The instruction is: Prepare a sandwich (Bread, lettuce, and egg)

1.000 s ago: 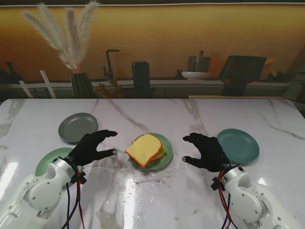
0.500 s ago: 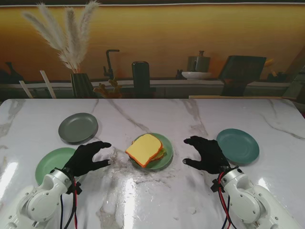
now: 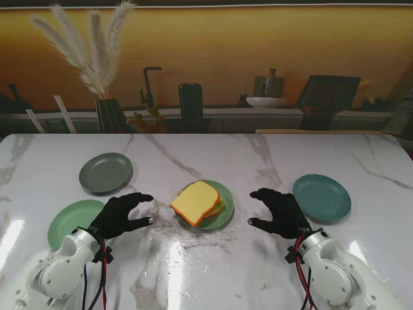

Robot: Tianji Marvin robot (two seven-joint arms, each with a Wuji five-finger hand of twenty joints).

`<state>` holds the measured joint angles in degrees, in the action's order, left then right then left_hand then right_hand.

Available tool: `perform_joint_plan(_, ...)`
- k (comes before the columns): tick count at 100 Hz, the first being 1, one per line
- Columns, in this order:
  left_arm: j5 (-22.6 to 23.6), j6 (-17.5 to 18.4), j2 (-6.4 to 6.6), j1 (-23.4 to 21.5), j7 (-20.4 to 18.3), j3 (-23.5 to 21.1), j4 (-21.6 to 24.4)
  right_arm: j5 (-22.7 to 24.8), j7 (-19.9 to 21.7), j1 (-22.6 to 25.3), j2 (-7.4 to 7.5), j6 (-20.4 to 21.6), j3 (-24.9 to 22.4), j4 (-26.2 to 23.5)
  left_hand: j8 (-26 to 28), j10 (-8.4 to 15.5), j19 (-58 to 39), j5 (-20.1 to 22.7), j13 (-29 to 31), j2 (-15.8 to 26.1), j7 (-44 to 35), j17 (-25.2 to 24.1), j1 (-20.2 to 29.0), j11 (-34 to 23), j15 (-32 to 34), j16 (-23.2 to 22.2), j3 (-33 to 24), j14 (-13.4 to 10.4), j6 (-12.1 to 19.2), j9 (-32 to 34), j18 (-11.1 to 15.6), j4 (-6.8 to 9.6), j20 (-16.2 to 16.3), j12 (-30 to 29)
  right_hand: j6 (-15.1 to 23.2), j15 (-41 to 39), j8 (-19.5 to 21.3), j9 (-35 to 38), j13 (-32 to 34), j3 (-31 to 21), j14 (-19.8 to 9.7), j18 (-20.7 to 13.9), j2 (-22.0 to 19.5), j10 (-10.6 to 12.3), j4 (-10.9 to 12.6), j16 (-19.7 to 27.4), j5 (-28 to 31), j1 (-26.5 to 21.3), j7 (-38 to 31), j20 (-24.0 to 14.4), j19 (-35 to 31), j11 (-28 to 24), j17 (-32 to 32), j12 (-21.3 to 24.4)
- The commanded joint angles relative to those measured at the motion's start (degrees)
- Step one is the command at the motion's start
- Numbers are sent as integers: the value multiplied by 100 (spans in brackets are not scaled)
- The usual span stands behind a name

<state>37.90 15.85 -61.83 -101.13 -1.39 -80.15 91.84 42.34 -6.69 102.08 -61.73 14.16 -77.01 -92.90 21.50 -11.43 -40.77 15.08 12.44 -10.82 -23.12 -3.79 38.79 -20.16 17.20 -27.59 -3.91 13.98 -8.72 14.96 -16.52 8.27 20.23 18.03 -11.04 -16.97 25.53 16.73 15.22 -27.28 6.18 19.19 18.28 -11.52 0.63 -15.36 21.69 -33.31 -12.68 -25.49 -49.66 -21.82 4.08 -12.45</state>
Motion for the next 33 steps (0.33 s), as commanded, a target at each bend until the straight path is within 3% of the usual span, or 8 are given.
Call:
perform_joint_plan(1, -12, -85, -2, 0, -52, 1, 26, 14, 17, 34, -106, -5, -9, -43, 36, 65, -57, 5, 0, -1, -53, -100, 130, -18, 49, -65, -103, -11, 41, 44, -77, -187, 38, 68, -21, -38, -51, -26, 70, -65, -102, -47, -22, 99, -160, 18, -144, 113, 106, 131, -129, -60, 126, -65)
perform_joint_plan(33, -68, -154, -8, 79, -68, 33, 0, 21, 3, -20, -111, -33, -13, -53, 36, 57, -60, 37, -7, 8, -55, -102, 145, -18, 49, -75, -98, 1, 40, 54, -87, -198, 34, 78, -32, -39, -53, 13, 74, -56, -110, -38, -28, 109, -158, 17, -137, 100, 109, 161, -140, -96, 180, -79)
